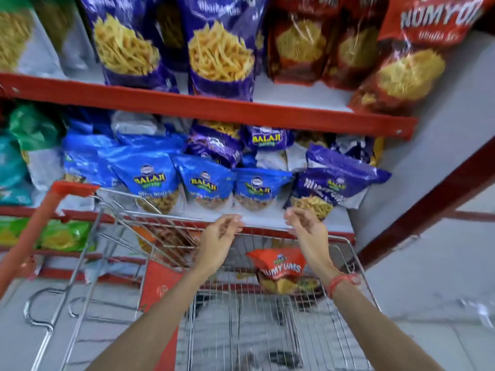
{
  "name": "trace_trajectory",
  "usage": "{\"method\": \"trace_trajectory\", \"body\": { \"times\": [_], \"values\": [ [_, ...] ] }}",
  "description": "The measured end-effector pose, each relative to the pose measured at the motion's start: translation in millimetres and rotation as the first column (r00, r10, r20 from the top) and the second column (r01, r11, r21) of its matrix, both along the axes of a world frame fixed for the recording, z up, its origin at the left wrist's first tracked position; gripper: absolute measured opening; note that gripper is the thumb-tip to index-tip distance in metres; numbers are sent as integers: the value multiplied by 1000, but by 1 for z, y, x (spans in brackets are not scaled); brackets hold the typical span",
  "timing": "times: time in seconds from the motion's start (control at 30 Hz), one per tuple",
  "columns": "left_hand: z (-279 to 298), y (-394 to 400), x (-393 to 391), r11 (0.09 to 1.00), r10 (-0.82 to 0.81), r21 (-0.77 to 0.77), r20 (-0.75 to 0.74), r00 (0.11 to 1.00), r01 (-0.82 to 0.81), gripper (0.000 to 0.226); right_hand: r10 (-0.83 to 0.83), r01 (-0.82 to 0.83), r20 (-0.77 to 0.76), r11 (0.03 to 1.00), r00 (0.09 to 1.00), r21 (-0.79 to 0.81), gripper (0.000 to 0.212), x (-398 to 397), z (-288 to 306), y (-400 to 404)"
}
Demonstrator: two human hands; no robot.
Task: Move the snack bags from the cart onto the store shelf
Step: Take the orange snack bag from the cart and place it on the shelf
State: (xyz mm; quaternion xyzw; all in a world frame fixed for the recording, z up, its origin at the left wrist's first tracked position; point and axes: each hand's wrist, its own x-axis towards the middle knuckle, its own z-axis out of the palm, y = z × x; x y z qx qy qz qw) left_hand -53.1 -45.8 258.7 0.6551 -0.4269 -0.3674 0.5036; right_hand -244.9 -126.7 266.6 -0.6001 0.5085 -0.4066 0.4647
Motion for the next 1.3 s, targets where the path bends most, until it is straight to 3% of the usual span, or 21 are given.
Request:
{"method": "trace_trajectory", "body": {
  "times": [0.2, 0.3, 0.4, 0.5, 0.63, 0.7, 0.8, 0.93, 1.0, 1.03, 1.1, 1.13, 1.2, 1.3],
  "values": [
    [-63, 12, -25, 970, -37, 244, 75, 997, 18, 21, -126, 143, -217, 987, 968, 67, 25, -57, -71, 4],
    [-91, 5, -35, 923, -54, 379, -25, 998, 59, 22, -57, 97, -245, 984, 968, 152, 60, -79, -111, -4],
    [-124, -5, -43, 887, -68, 457, 4, 998, 58, 40, 57, 32, -287, 955, 956, 296, 99, -94, -143, -12],
    [-148, -20, -56, 864, -14, 502, 81, 997, -29, 72, 203, -17, -450, 924, 870, 383, 76, -99, -158, -24],
    [-163, -40, -62, 888, 52, 455, 49, 997, -68, 48, 290, -66, -452, 891, 843, 450, 39, -98, -181, -47],
    [-162, -40, -59, 892, 12, 452, 14, 1000, -17, 47, 375, -127, -457, 865, 807, 486, 41, -94, -187, -46],
    [-167, -35, -56, 877, -13, 478, -58, 998, 39, 64, 463, -175, -437, 814, 771, 553, 53, -93, -193, -44],
    [-155, -44, -60, 908, -3, 419, 0, 1000, 2, 34, 413, -141, -456, 843, 788, 519, 42, -88, -189, -50],
    [-155, -50, -60, 884, 13, 468, -28, 1000, 1, 47, 407, -134, -448, 840, 796, 526, 15, -84, -185, -56],
    [-144, -38, -59, 899, 42, 437, -30, 999, -25, 49, 362, -127, -458, 875, 812, 466, 14, -80, -172, -44],
    [-138, -27, -55, 934, 67, 355, -68, 995, -39, 16, 284, -112, -400, 909, 871, 401, 14, -76, -163, -36],
    [-143, -28, -52, 939, 70, 340, -46, 997, -50, 12, 269, -111, -397, 920, 877, 377, 16, -74, -160, -38],
    [-142, -26, -49, 946, 52, 321, -16, 999, -44, 31, 243, -102, -388, 932, 889, 349, 33, -72, -159, -34],
    [-134, -24, -49, 959, 35, 284, -27, 999, -26, 22, 193, -72, -317, 931, 929, 357, 35, -75, -162, -31]
  ]
}}
